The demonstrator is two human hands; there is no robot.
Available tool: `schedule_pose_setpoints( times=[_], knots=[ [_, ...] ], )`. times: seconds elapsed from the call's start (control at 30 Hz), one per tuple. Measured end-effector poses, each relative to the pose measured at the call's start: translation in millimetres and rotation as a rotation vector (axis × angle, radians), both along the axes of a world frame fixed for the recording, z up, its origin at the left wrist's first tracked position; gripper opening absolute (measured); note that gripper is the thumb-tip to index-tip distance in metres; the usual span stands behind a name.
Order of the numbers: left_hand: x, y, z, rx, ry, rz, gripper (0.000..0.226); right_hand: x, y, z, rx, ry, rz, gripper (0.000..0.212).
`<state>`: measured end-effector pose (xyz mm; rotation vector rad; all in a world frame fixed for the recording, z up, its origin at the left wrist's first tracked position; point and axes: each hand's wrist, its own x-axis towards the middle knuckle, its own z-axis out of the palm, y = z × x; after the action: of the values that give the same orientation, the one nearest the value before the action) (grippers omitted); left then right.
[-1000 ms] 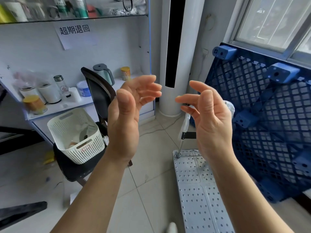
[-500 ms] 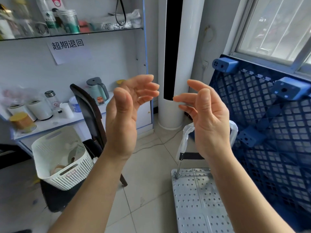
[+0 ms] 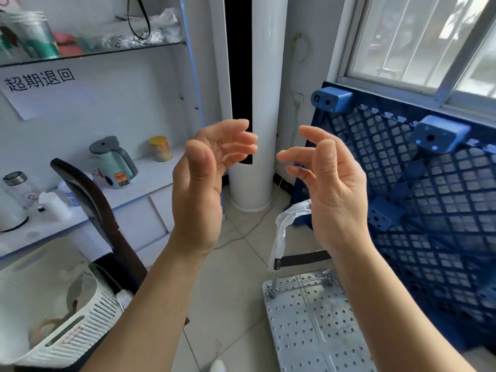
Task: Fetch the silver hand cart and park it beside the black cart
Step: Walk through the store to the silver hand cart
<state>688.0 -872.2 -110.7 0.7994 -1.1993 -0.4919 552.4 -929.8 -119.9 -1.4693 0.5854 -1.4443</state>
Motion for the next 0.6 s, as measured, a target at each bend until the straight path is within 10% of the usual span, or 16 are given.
schedule_pose_setpoints(
  times=[0.6],
  knots=[
    [155.1, -135.6, -8.3, 0.037, 0.028, -0.136, 0.070, 143.6, -113.3, -10.0, 0.027, 0.010, -0.164, 0.053]
  ],
)
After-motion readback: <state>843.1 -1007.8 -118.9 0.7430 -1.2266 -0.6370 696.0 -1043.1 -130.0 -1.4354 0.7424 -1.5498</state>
